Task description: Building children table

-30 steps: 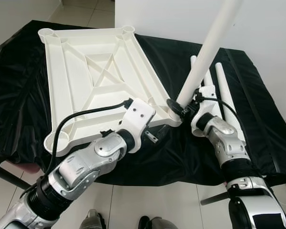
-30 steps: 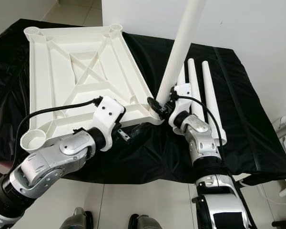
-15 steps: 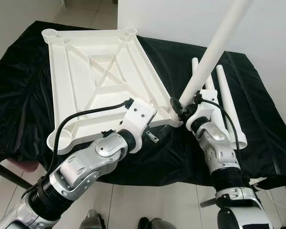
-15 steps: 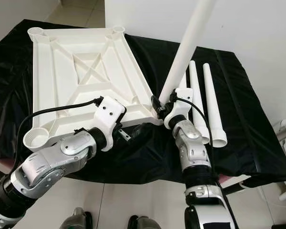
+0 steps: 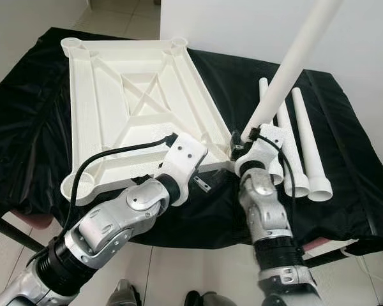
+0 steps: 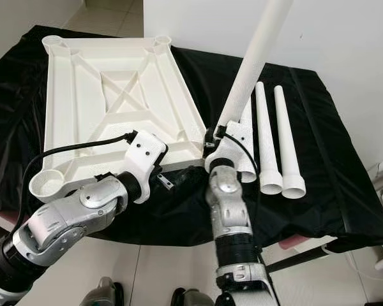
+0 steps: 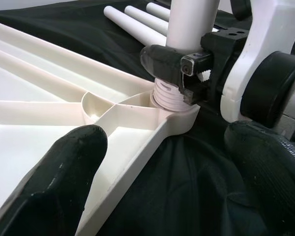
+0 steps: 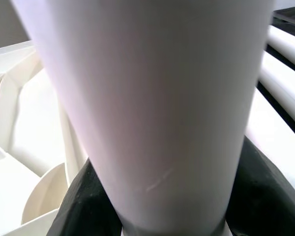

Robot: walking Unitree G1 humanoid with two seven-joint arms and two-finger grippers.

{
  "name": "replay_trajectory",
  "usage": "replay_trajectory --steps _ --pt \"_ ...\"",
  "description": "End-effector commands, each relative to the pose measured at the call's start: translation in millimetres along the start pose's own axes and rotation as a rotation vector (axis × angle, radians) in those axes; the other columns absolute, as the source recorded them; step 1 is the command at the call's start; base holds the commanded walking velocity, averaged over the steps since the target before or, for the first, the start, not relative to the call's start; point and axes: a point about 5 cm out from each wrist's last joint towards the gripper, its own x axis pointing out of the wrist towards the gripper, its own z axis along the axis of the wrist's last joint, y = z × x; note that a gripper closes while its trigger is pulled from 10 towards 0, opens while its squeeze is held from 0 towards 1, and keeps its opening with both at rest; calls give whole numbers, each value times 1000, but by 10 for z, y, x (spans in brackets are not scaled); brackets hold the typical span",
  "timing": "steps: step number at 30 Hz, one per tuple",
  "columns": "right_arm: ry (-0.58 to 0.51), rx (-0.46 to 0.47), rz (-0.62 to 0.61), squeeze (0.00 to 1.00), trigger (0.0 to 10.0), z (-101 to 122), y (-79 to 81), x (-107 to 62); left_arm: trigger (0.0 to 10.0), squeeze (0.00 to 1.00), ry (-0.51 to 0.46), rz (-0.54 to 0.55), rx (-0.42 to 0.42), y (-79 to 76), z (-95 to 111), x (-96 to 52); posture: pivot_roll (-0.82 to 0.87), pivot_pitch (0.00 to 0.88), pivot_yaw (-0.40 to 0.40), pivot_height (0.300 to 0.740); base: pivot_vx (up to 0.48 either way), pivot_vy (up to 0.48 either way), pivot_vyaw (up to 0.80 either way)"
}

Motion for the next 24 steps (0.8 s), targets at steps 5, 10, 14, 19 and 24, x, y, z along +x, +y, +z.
replay_trajectory --steps 5,10,14,19,24 --pt "66 3 -3 1000 10000 -130 -158 -9 10000 0 8 -240 -3 -142 -14 -17 81 147 -104 740 0 0 0" --pt "50 9 69 1000 10000 -67 -223 26 10000 0 9 -242 -1 -135 -11 -14 81 147 -104 740 0 0 0" --pt "33 -27 179 0 10000 -1 -267 65 10000 0 9 -244 -1 -137 -11 -13 80 146 -104 740 0 0 0" --pt "24 -51 349 0 10000 77 -327 114 10000 0 10 -248 -2 -144 -11 -16 80 146 -104 740 0 0 0" --pt "26 -163 603 0 10000 95 -325 170 10000 0 11 -251 4 -139 -4 -11 94 132 -94 740 0 0 0"
